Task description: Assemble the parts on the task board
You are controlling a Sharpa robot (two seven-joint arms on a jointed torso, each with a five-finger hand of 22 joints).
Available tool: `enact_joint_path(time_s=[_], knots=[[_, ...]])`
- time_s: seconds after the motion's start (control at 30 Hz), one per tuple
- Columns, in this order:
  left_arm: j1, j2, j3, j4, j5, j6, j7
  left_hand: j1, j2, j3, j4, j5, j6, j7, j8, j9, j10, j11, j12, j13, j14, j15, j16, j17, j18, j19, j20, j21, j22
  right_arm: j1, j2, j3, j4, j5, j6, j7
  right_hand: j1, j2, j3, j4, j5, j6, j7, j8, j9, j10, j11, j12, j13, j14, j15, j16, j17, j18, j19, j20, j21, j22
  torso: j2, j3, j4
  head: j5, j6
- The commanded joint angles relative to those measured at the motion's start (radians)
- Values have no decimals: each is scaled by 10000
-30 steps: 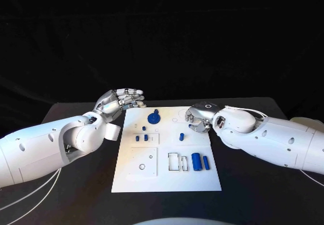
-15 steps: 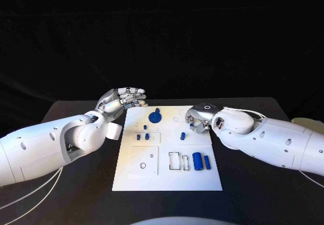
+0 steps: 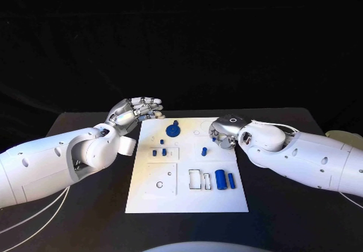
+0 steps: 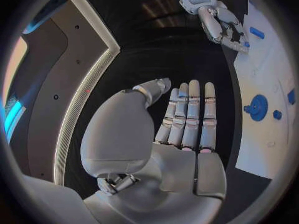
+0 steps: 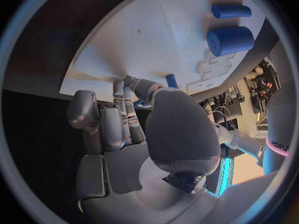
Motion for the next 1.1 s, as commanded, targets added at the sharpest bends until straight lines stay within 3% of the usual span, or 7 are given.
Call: enact_joint_path(time_s=[0.03, 0.33, 0.73, 1.1], knots=[[8, 14, 11, -10, -104, 2, -42, 101, 8, -5, -54, -25, 3, 94, -59, 2, -38, 60, -50, 9, 69, 4, -55, 12, 113, 99, 7, -32, -15, -56, -21, -28, 43, -371, 67, -136, 15, 142, 44, -51, 49, 127, -4, 70, 37, 100, -21, 54, 22, 164, -78, 61, 42, -234, 172, -10, 289, 188, 4, 2, 12, -21, 0], [8, 32, 11, -17, -264, 1, -125, 115, 2, -7, -74, -26, -14, 116, -77, -5, -53, 77, -81, 10, 57, 16, -81, 21, 108, 105, 7, -55, -28, -164, 75, -29, -13, -351, 227, -156, -20, 199, 39, -59, -24, 201, -25, 93, 63, 138, -41, 59, 18, 200, -104, 132, 132, -298, 331, -31, 600, 386, 5, -12, 11, -34, -7], [8, 34, 11, -24, -291, -22, -227, 115, -25, -28, -105, -26, -116, 185, -161, -38, -133, 137, -170, 12, 29, 59, -153, 53, 97, 111, 18, -137, -75, -301, 208, -46, -88, -274, 144, -127, -436, -138, -61, -19, -219, -327, 188, -304, -64, -341, 182, -298, -191, 153, 71, 103, 50, -282, 230, 86, 453, 388, 12, -17, 20, -48, -42], [12, 27, 11, -55, -295, -11, -287, 112, -31, -37, -113, -27, -143, 203, -183, -47, -162, 154, -192, 13, 21, 71, -174, 65, 95, 114, 23, -164, -90, -312, 187, -50, -69, -219, 62, -137, -462, -153, -20, -19, -216, -361, 214, -338, -71, -408, 217, -338, -227, 103, 111, 25, -78, -272, 199, 133, 406, 385, 15, -16, 6, -21, -60]])
